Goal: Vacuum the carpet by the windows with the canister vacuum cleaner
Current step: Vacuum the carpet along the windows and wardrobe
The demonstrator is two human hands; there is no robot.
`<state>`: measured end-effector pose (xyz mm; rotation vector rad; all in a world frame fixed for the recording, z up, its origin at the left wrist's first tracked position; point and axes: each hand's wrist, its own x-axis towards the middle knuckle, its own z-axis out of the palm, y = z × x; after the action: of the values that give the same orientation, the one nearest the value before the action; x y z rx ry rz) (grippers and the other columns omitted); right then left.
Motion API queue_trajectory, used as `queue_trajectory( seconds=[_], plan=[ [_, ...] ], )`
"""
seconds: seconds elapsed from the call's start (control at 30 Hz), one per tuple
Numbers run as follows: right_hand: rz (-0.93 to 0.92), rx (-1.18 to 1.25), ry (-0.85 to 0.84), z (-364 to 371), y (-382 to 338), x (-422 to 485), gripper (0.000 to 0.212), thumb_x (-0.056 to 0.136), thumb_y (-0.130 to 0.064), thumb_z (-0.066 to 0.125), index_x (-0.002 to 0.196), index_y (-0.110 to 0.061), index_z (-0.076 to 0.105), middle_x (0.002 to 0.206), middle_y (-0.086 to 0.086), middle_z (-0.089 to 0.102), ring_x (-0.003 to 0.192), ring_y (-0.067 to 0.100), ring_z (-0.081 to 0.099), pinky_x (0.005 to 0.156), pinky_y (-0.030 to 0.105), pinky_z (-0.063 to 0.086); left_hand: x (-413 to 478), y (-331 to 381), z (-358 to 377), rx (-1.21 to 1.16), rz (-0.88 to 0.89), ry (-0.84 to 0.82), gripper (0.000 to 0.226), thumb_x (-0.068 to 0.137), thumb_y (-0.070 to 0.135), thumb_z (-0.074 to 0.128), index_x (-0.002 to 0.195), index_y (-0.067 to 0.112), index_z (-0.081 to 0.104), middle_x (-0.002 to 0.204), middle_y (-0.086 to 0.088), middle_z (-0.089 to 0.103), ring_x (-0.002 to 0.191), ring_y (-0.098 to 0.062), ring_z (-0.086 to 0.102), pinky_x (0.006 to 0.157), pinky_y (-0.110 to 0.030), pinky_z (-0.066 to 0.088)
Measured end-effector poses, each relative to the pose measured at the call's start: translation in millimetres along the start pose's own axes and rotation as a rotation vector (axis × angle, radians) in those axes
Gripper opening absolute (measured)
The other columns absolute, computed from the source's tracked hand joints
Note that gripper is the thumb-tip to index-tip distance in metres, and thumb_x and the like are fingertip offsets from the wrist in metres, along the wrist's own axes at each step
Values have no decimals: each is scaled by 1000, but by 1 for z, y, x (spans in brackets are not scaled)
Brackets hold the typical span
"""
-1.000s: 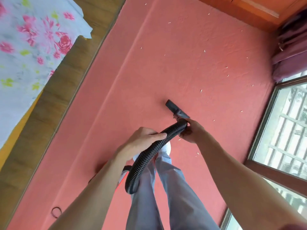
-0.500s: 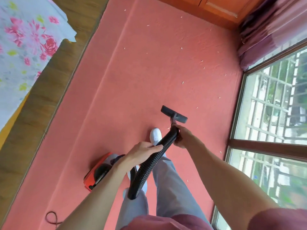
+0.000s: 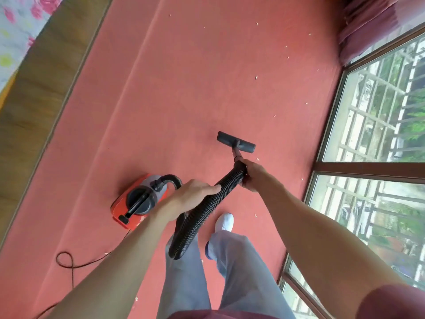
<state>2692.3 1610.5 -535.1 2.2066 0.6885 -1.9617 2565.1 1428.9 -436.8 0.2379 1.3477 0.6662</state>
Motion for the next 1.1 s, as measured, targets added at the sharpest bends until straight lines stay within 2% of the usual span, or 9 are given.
queue_trajectory(
  seconds=[0.13, 0.23, 0.33, 0.4, 0.57, 0.67, 0.83, 1.0, 1.1],
  plan=[
    [29, -75, 6, -2, 26, 38, 18, 94, -26, 61, 94, -9, 56, 77, 8, 59, 63, 19, 57, 62, 28, 47, 19, -29, 3, -32, -65, -5, 43, 94, 47, 59, 90, 5, 70, 78, -16, 70, 58, -22, 63, 51, -26, 51],
    [37, -100, 5, 3, 44, 59, 21, 94, -28, 60, 102, -8, 58, 80, 8, 61, 65, 20, 59, 62, 32, 50, 33, -47, 12, -13, -79, -10, 39, 95, 45, 59, 78, 10, 68, 72, -10, 70, 57, -19, 63, 50, -23, 48],
    [2, -56, 59, 0, 62, 80, 36, 91, -34, 62, 116, -7, 60, 89, 11, 64, 67, 24, 61, 61, 32, 53, 46, -65, 25, 19, -66, 39, 42, 94, 46, 59, 71, 12, 66, 69, -8, 66, 59, -20, 62, 57, -27, 48],
    [-23, -33, 81, -4, 65, 84, 39, 90, -34, 64, 117, -6, 61, 93, 12, 65, 67, 24, 62, 61, 33, 53, 49, -72, 34, 5, -33, 94, 43, 94, 46, 59, 72, 10, 66, 70, -8, 65, 62, -21, 61, 61, -30, 49],
    [-104, 89, 158, -18, 56, 67, 38, 85, -24, 68, 114, 0, 60, 89, 16, 65, 56, 24, 61, 48, 29, 52, 36, -64, 51, -58, 37, 88, 44, 91, 47, 65, 81, 5, 72, 71, -5, 67, 62, -17, 62, 62, -29, 48],
    [-17, 90, 115, -29, 61, 53, 32, 90, -32, 62, 111, -8, 59, 85, 10, 65, 59, 21, 61, 53, 27, 50, 25, -55, 48, -12, 46, 61, 43, 87, 52, 66, 75, 11, 72, 71, -6, 67, 63, -18, 62, 64, -30, 47],
    [53, 85, 15, -40, 68, 46, 23, 96, -34, 57, 91, -11, 58, 74, 5, 59, 60, 15, 55, 56, 25, 46, 19, -57, 51, 82, 38, 104, 45, 88, 54, 64, 67, 16, 68, 65, -1, 64, 60, -15, 59, 63, -27, 46],
    [-20, 70, 71, -35, 53, 61, 43, 88, -34, 67, 122, -9, 61, 85, 6, 65, 61, 19, 62, 50, 25, 51, 32, -65, 67, 104, 53, 227, 56, 92, 56, 59, 85, 1, 70, 77, -15, 68, 62, -20, 62, 67, -36, 51],
    [-40, 221, 128, -42, 44, 55, 49, 79, -34, 74, 118, -8, 60, 90, 7, 68, 61, 22, 64, 49, 27, 53, 37, -53, 79, 70, 90, 204, 53, 91, 55, 61, 86, 3, 72, 76, -11, 67, 63, -19, 61, 67, -35, 49]
  ],
)
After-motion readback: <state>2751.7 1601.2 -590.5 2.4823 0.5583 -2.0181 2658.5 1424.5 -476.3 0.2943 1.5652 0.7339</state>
